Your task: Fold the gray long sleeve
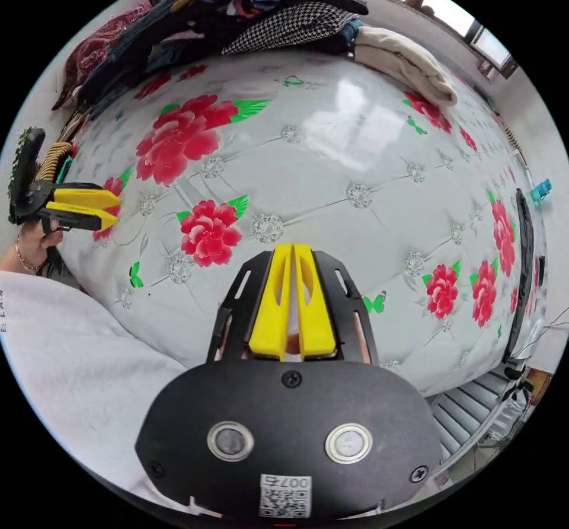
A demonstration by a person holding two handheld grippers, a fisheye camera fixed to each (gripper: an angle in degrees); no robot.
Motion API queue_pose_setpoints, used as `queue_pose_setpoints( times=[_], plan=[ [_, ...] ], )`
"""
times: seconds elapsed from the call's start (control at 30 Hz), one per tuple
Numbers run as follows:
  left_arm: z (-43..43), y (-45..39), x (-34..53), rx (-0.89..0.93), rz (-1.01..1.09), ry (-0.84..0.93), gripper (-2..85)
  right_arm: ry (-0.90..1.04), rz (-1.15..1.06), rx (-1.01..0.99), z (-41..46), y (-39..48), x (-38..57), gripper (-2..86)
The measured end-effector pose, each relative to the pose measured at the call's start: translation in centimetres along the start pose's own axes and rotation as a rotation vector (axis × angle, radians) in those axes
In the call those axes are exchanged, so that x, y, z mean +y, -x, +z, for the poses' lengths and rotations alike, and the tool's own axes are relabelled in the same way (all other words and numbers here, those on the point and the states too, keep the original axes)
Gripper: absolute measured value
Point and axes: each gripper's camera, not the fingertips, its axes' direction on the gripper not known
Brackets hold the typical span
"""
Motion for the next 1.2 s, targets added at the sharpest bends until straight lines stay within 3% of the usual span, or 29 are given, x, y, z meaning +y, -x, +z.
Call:
queue_pose_setpoints(
  times=[0.1,0.27,0.43,0.53,0.67,0.7,0.77,0.87,1.1,1.2],
  plan=[
    [2.4,-3.8,-2.9,-0.056,0.01,0.044,10.9,-0.035,0.097,-0.045,-1.5,-4.8,0.3,3.8],
    [7.3,-9.6,-7.0,-0.059,-0.111,0.07,10.8,-0.225,0.467,0.12,-6.8,-22.7,7.7,5.9],
    [12.1,-15.4,-11.2,-0.27,-0.19,0.134,9.8,-0.198,0.768,0.309,-9.6,-40.5,15.7,7.9],
    [13.1,-15.9,-12.1,-0.272,-0.217,0.128,9.4,-0.194,0.882,0.362,-10.7,-48.4,18.7,8.6],
    [14.1,-16.2,-13.4,-0.266,-0.251,0.153,9.1,-0.169,1.039,0.224,-9.3,-56.2,21.0,8.1],
    [14.5,-16.6,-14.1,-0.283,-0.25,0.176,9.0,-0.128,1.078,0.192,-8.6,-56.9,21.4,7.8],
    [15.0,-16.9,-15.1,-0.295,-0.264,0.215,8.9,-0.188,1.098,0.309,-8.4,-56.7,21.5,5.0],
    [15.4,-16.8,-15.9,-0.279,-0.294,0.251,8.8,-0.145,1.019,0.333,-8.1,-55.8,20.0,2.3],
    [14.8,-18.9,-14.2,-0.31,-0.22,0.181,7.7,-0.437,0.557,-0.034,-11.6,-42.4,14.0,0.3],
    [11.5,-21.7,-12.8,-0.255,-0.14,-0.051,8.7,-0.479,0.299,-0.215,-13.3,-34.2,10.6,0.1]
  ],
)
